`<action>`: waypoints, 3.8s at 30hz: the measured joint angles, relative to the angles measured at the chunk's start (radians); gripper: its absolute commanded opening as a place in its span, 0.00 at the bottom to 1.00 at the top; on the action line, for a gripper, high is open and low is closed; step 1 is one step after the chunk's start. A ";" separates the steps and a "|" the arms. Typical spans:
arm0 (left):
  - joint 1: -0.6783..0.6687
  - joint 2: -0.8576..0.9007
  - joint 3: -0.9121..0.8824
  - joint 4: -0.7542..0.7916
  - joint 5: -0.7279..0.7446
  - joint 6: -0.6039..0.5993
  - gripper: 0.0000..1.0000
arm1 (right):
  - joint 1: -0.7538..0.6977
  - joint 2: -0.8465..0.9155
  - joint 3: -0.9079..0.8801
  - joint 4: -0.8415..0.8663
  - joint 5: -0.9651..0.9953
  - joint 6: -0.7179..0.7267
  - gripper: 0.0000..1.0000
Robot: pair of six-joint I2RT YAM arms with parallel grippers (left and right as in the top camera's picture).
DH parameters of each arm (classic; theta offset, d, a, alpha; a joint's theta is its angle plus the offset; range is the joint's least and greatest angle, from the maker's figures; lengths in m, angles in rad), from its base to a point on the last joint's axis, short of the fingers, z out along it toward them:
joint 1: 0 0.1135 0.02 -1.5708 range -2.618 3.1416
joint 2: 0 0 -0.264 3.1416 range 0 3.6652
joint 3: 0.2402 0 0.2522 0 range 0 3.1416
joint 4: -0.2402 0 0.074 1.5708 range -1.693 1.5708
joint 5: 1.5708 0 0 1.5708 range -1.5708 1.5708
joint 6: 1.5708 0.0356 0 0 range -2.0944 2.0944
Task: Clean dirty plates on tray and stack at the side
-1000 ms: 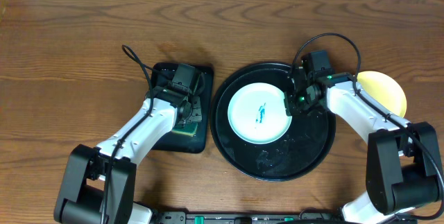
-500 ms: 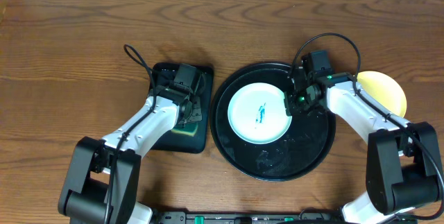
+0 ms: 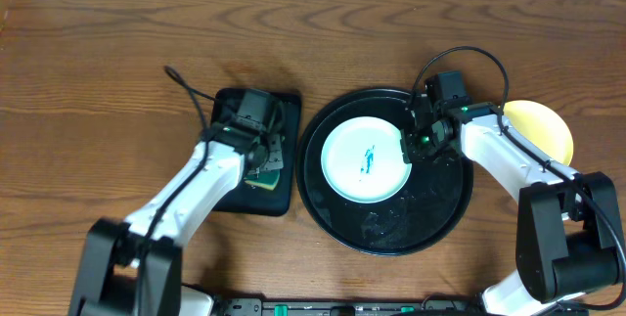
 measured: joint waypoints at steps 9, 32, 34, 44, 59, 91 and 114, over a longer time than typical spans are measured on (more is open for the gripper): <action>0.051 -0.114 0.000 -0.042 0.070 0.022 0.08 | 0.000 0.000 0.000 0.000 0.000 -0.007 0.01; 0.051 0.113 -0.018 0.011 0.077 0.028 0.55 | 0.000 0.000 0.000 0.000 0.000 -0.008 0.01; 0.051 0.113 -0.018 0.012 0.080 0.028 0.55 | 0.000 0.000 0.000 0.000 0.000 -0.008 0.01; 0.051 0.119 -0.018 0.022 0.080 0.028 0.27 | 0.000 0.000 0.000 0.000 0.000 -0.008 0.01; 0.053 0.080 -0.018 0.017 0.065 0.028 0.07 | 0.000 0.000 0.000 0.000 0.000 -0.008 0.01; 0.497 -0.143 -0.019 0.025 1.004 0.532 0.08 | 0.000 0.000 0.000 0.000 0.000 -0.008 0.01; 0.555 -0.143 -0.019 0.025 1.155 0.578 0.07 | 0.000 0.000 0.000 0.000 0.000 -0.008 0.01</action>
